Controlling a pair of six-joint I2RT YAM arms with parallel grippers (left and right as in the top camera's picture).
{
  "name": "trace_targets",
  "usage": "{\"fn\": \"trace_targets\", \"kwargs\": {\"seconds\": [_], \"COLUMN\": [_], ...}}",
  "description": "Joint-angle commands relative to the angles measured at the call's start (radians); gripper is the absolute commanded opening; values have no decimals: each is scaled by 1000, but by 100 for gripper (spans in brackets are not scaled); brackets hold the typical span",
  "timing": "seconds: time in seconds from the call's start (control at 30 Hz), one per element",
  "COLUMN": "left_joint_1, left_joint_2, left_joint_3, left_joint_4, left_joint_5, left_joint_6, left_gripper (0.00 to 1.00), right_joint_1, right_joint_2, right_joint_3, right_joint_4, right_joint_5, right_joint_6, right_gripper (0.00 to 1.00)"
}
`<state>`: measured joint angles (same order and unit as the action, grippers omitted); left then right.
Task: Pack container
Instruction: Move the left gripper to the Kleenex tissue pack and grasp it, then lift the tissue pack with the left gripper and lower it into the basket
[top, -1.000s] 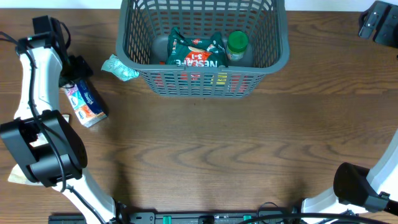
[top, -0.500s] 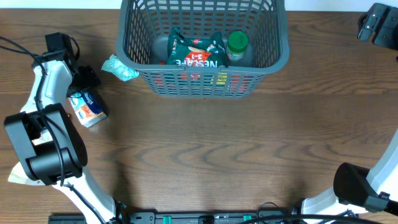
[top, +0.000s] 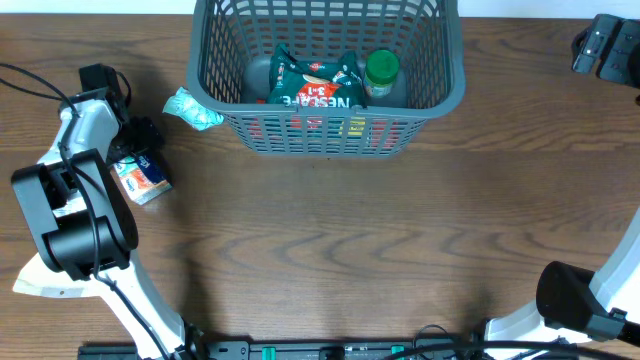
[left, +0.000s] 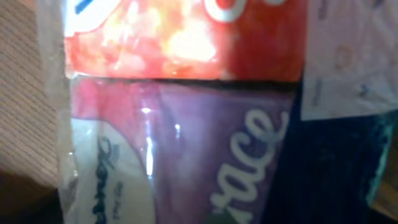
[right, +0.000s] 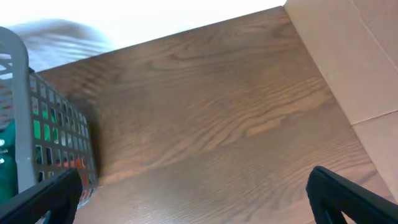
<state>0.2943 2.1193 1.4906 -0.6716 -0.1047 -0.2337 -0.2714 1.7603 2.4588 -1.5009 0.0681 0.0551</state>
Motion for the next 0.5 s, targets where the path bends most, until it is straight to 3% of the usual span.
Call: {"fn": "trace_targets", "kwargs": {"seconds": [0.0, 0.2, 0.3, 0.47], "left_joint_1": [2, 2, 2, 2], "left_joint_2": [20, 14, -12, -127], "left_joint_3": [-9, -8, -7, 28], "left_joint_4": [-5, -25, -47, -129], "left_joint_5": [11, 164, 211, 213], "left_joint_6": [15, 15, 14, 15], "left_gripper": [80, 22, 6, 6], "right_joint_1": [-29, -87, -103, -121], "right_joint_2": [2, 2, 2, 18], "right_joint_3": [0, 0, 0, 0], "right_joint_4": [-1, 1, 1, 1], "right_joint_5": [13, 3, 3, 3], "right_joint_6": [-6, 0, -1, -12], "right_gripper": [99, 99, 99, 99]}}
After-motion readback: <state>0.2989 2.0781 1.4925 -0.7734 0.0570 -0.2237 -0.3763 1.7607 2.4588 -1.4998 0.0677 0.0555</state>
